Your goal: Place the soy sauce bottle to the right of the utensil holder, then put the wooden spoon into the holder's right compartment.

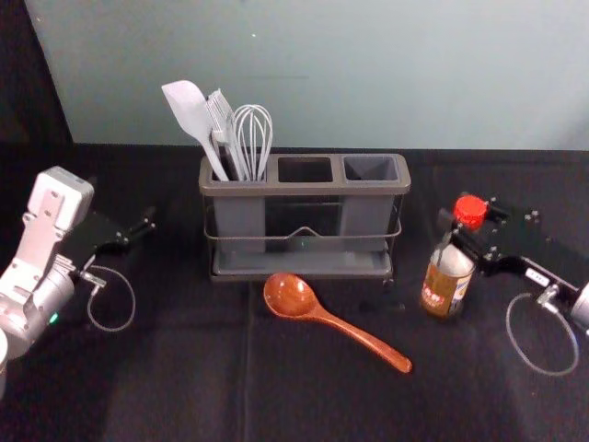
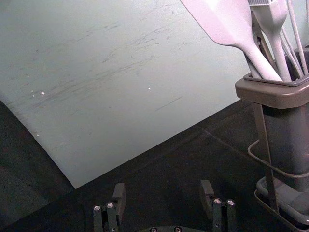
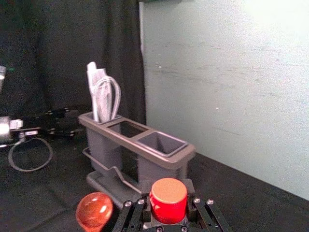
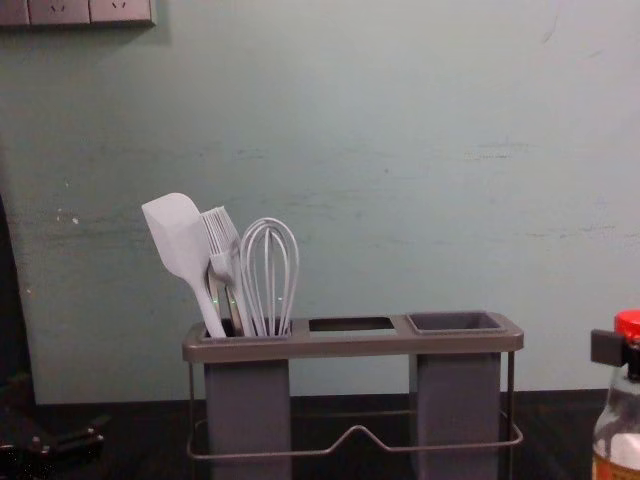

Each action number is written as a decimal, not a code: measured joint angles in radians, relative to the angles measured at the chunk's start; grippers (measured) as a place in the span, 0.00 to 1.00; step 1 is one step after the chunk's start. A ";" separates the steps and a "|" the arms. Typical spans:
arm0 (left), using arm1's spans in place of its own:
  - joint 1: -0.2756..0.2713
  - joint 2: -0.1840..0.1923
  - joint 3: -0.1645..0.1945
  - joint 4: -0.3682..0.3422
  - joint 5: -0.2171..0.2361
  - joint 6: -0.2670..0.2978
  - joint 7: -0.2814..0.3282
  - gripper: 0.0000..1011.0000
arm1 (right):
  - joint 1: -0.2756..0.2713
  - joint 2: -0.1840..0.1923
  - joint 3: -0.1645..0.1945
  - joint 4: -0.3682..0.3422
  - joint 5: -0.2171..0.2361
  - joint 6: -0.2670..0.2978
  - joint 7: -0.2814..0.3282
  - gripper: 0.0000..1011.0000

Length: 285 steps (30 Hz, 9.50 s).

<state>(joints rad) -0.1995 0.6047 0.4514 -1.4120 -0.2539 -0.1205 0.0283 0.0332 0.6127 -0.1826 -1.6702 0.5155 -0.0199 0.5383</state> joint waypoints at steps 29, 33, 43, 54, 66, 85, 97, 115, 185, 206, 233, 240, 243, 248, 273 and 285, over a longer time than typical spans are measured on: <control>0.000 0.000 0.000 0.000 0.000 0.000 0.000 0.99 | 0.173 -0.102 -0.059 0.192 -0.052 -0.046 -0.064 0.38; 0.000 0.000 0.000 0.000 0.000 0.000 0.000 0.99 | 0.186 -0.115 -0.064 0.209 -0.055 -0.048 -0.064 0.38; 0.000 0.000 0.000 0.000 0.000 0.000 0.000 0.99 | 0.208 -0.136 -0.070 0.244 -0.064 -0.056 -0.065 0.38; 0.000 0.000 0.000 0.000 0.000 0.000 0.000 0.99 | 0.229 -0.149 -0.077 0.271 -0.072 -0.058 -0.064 0.38; 0.000 0.000 0.000 0.000 0.000 0.000 0.000 0.99 | 0.247 -0.166 -0.081 0.305 -0.080 -0.065 -0.060 0.38; 0.000 0.000 0.000 0.000 0.000 0.000 0.000 0.99 | 0.247 -0.168 -0.072 0.309 -0.073 -0.073 -0.052 0.71; 0.000 0.000 0.000 0.000 0.000 0.000 0.000 0.99 | 0.144 -0.116 -0.032 0.174 -0.067 -0.053 -0.081 0.99; 0.000 0.000 0.000 0.000 0.000 0.000 0.000 0.99 | -0.026 -0.011 0.025 -0.054 -0.048 0.059 -0.112 0.99; 0.000 0.000 0.000 0.000 0.000 0.000 0.000 0.99 | 0.580 -0.120 -0.611 0.159 -0.298 0.728 0.147 0.99; 0.000 0.000 0.000 0.000 0.000 0.000 0.000 0.99 | 0.603 -0.205 -0.621 0.277 -0.324 0.697 0.120 0.99; 0.000 0.000 0.000 0.000 0.000 0.000 0.000 0.99 | 0.569 -0.247 -0.583 0.314 -0.323 0.674 0.093 0.99; 0.000 0.000 0.000 0.000 0.000 0.000 0.000 0.99 | 0.566 -0.251 -0.583 0.317 -0.325 0.674 0.093 0.99; 0.000 0.000 0.000 0.000 0.000 0.000 0.000 0.99 | 0.565 -0.251 -0.582 0.319 -0.326 0.673 0.093 0.99; 0.000 0.000 0.000 0.000 0.000 0.000 0.000 0.99 | 0.564 -0.252 -0.583 0.322 -0.328 0.670 0.094 0.99; 0.000 0.000 0.000 0.000 0.000 0.000 0.000 0.99 | 0.556 -0.251 -0.578 0.317 -0.338 0.658 0.100 0.81; 0.000 0.000 0.000 0.000 0.000 0.000 0.000 0.99 | 0.478 -0.166 -0.494 0.110 -0.265 0.651 0.090 0.81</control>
<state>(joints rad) -0.1995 0.6047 0.4514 -1.4119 -0.2539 -0.1205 0.0283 0.5107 0.4465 -0.6764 -1.5598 0.2509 0.6316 0.6278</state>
